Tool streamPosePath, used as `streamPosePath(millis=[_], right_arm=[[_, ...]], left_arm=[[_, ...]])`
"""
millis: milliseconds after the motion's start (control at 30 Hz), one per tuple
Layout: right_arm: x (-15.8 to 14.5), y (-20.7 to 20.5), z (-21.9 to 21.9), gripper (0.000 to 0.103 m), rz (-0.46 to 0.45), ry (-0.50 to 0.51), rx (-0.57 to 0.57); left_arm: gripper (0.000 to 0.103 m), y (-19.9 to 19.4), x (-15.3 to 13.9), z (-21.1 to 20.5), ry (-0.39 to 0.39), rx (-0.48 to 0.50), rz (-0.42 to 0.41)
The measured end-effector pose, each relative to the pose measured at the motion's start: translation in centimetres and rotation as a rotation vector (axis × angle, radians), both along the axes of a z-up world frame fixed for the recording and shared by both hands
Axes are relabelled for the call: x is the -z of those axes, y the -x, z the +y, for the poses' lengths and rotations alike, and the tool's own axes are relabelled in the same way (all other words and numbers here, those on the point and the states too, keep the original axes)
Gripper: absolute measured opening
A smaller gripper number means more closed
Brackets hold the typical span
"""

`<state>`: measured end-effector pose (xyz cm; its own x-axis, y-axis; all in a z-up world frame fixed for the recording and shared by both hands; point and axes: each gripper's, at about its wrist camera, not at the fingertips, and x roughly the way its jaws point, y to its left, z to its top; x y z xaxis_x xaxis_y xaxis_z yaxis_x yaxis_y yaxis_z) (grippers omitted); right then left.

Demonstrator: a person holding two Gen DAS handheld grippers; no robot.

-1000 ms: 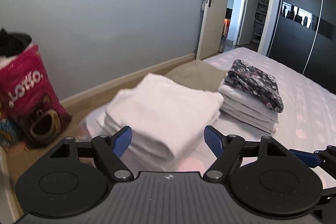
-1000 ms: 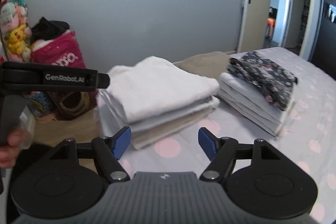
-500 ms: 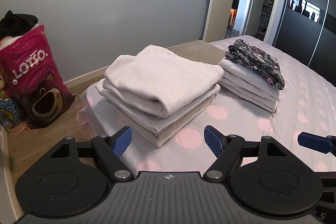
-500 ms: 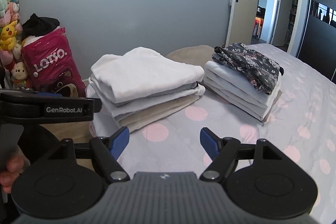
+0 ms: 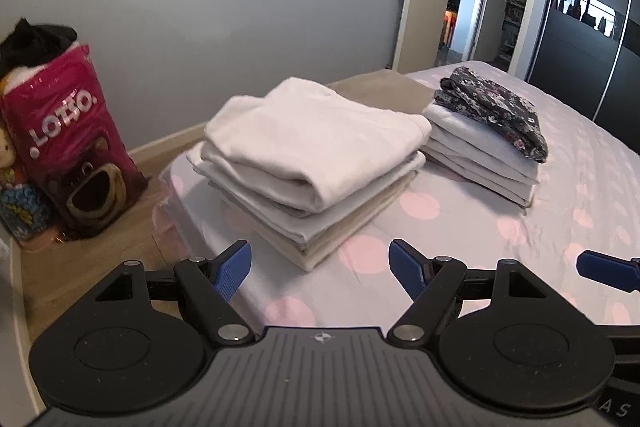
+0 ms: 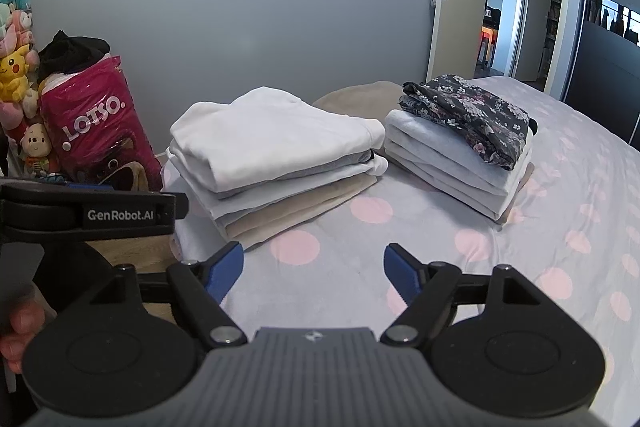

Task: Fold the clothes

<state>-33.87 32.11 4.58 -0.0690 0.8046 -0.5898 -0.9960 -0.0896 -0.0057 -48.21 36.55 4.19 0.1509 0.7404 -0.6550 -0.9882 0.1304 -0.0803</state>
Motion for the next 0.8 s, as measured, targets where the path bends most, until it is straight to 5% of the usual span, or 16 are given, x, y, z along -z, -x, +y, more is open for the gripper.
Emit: streamPosePath(millis=[800], right_arm=[[0.59, -0.05, -0.38, 0.083, 0.007, 0.01, -0.007]], left_arm=[[0.075, -0.5, 0.18, -0.47, 0.01, -0.012, 0.013]])
